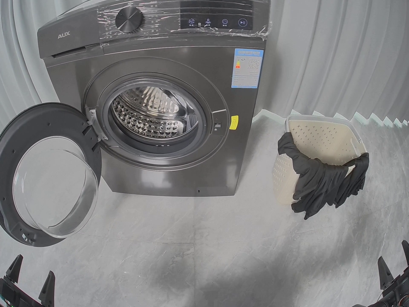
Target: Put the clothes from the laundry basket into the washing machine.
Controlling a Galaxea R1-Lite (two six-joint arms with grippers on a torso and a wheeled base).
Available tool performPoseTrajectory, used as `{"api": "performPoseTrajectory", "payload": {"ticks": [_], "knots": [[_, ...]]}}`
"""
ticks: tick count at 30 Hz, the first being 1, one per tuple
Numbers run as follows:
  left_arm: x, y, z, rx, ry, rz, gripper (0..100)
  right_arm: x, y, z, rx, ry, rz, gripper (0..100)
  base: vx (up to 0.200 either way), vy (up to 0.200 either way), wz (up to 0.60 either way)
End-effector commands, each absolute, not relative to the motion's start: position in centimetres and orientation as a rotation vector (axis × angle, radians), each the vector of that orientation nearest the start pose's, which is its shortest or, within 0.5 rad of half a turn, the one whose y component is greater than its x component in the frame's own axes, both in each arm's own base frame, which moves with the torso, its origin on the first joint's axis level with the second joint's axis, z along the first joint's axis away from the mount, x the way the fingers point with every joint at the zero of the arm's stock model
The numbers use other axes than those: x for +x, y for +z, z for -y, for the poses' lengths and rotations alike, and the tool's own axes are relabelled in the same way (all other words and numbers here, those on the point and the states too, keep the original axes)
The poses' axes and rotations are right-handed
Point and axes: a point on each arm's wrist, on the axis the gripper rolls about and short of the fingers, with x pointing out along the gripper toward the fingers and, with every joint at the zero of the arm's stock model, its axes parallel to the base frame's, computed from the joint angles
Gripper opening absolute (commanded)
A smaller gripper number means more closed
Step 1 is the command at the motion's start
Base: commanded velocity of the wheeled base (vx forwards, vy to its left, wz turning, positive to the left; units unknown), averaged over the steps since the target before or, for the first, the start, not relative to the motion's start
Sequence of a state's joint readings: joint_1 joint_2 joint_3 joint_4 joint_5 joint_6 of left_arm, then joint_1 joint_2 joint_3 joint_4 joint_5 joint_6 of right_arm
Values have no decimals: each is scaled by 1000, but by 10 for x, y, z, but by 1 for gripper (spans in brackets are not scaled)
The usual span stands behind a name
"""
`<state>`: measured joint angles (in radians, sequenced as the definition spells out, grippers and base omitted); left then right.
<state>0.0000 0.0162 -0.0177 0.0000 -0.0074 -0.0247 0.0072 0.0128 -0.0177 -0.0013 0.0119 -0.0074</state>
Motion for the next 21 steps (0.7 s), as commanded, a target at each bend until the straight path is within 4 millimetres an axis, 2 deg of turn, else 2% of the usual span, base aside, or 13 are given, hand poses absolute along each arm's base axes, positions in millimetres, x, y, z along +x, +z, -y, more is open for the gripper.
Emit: {"api": "performPoseTrajectory", "payload": {"ticks": [1, 21], "knots": [[-23, 76, 0, -31, -8, 1, 100, -23, 76, 0, -8, 20, 2, 100, 0, -200, 0], [-23, 76, 0, -35, -8, 3, 100, -23, 76, 0, -8, 20, 2, 100, 0, -200, 0]]}}
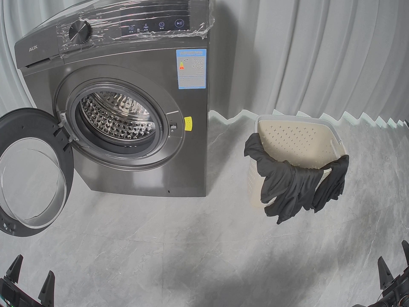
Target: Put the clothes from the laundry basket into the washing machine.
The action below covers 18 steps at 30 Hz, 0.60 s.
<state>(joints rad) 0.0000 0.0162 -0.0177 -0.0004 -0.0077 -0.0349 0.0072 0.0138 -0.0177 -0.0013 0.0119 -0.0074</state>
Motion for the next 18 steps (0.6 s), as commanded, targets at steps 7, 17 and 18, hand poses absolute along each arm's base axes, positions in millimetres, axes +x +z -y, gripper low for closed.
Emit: {"api": "performPoseTrajectory", "payload": {"ticks": [7, 17, 18], "knots": [[-23, 76, 0, -37, -8, 3, 100, -23, 76, 0, -8, 20, 2, 100, 0, -57, 0], [-23, 76, 0, -37, -8, 3, 100, -23, 76, 0, -9, 20, 2, 100, 180, 0, 0], [-23, 76, 0, -37, -8, 3, 100, -23, 76, 0, -8, 20, 2, 100, 200, 0, 0]]}}
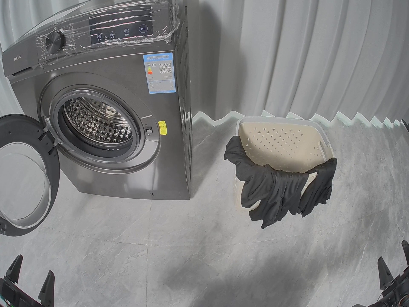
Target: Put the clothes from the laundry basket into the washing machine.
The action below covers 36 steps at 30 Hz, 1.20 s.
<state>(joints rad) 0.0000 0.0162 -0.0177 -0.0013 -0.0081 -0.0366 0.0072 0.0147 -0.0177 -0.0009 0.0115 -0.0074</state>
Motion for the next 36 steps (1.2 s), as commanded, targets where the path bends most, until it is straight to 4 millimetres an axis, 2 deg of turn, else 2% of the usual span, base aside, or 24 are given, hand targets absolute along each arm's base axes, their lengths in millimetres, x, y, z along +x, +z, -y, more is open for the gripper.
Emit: {"api": "performPoseTrajectory", "payload": {"ticks": [1, 11, 36], "knots": [[-23, 76, 0, -37, -8, 3, 100, -23, 76, 0, -8, 20, 2, 100, 200, 0, 0], [-23, 76, 0, -37, -8, 3, 100, -23, 76, 0, -8, 20, 2, 100, 20, 0, 0], [-23, 76, 0, -38, -8, 1, 100, -23, 76, 0, -8, 20, 2, 100, 0, -200, 0]]}}
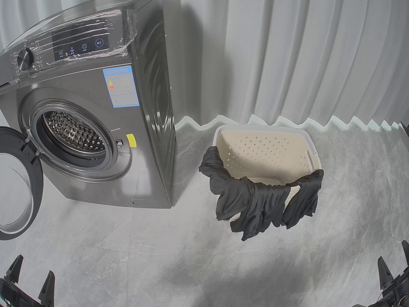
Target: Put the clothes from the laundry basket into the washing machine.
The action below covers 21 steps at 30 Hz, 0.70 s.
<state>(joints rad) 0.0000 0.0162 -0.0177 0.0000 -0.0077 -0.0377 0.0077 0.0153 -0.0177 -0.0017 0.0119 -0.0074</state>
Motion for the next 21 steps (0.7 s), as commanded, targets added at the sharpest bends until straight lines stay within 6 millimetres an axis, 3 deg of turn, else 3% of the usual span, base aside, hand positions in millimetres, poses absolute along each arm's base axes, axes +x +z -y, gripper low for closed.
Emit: {"api": "performPoseTrajectory", "payload": {"ticks": [1, 14, 21], "knots": [[-23, 76, 0, -38, -8, 3, 100, -23, 76, 0, -9, 20, 2, 100, 0, -200, 0], [-23, 76, 0, -34, -8, 3, 100, -23, 76, 0, -8, 20, 2, 100, 0, -15, 0], [-23, 76, 0, -37, -8, 3, 100, -23, 76, 0, -8, 20, 2, 100, 200, 0, 0]]}}
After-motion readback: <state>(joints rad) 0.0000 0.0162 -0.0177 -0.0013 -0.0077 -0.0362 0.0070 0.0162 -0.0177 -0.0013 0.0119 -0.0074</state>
